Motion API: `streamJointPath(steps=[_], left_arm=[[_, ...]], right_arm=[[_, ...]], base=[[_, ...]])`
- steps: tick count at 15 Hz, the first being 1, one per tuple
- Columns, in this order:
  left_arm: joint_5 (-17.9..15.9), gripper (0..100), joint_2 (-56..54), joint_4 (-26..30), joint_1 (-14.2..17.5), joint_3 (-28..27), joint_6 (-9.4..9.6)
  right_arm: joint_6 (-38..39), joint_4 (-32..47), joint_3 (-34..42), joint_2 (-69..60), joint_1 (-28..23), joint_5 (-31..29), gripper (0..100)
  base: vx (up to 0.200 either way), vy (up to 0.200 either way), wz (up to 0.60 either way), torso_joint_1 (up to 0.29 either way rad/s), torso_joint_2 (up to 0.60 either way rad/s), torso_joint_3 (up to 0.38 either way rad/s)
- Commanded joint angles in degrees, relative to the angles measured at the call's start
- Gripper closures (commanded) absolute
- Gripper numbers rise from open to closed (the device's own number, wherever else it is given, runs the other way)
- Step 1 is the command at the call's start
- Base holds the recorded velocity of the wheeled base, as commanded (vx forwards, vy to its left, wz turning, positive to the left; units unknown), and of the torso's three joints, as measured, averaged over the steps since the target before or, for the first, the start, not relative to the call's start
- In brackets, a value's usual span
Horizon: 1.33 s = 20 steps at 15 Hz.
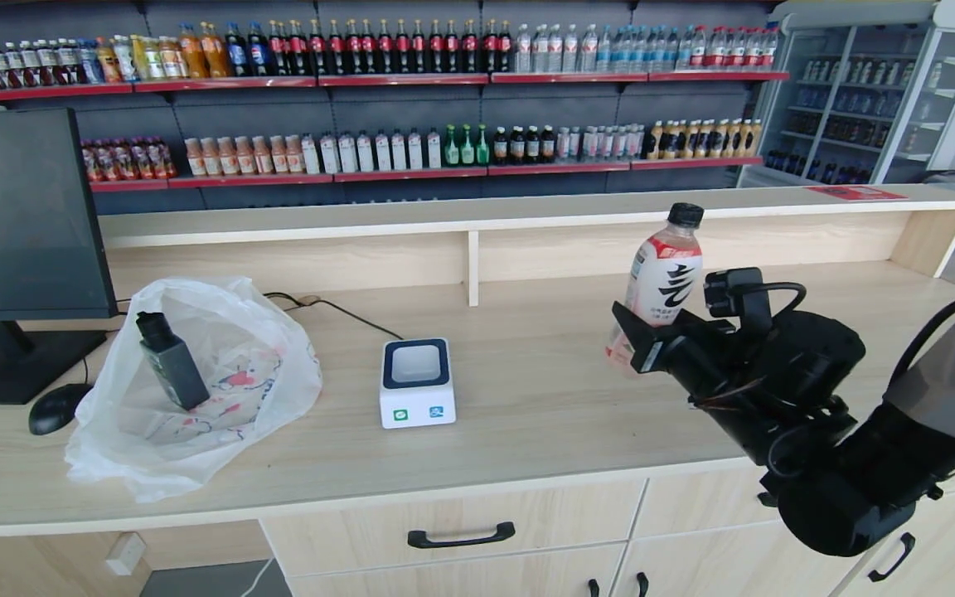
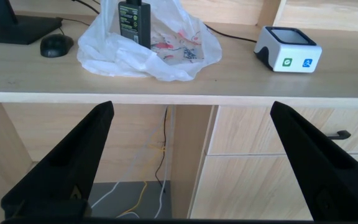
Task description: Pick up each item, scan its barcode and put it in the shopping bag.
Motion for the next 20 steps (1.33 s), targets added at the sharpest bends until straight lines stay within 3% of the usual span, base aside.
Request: streamJointPath(steps=[1, 8, 16, 20], left_arm=[[0.01, 0, -0.02, -0.01, 0.01, 0.0, -0.04], [0.01, 0, 0.06, -0.01, 0.01, 0.0, -0.13], [0.01, 0, -0.02, -0.01, 0.01, 0.0, -0.04], [0.01, 0, -0.02, -0.01, 0.01, 0.0, -0.13]], right_arm=[[0.0, -0.06, 1.55, -3.84, 1.6, 0.01, 100], [0.17, -0.06, 7.7, -12.19, 8.63, -0.08, 100], [0.35, -0.06, 14.99, -20.19, 13.2, -0.08, 100], [1.05, -0.06, 14.99, -20.71, 20.5, -0.08, 100]], base=[[0.0, 0.0, 0.0, 0.0, 0.0, 0.0], [0.0, 0.0, 0.0, 0.0, 0.0, 0.0], [0.0, 0.0, 0.0, 0.0, 0.0, 0.0], [0.0, 0.0, 0.0, 0.0, 0.0, 0.0]])
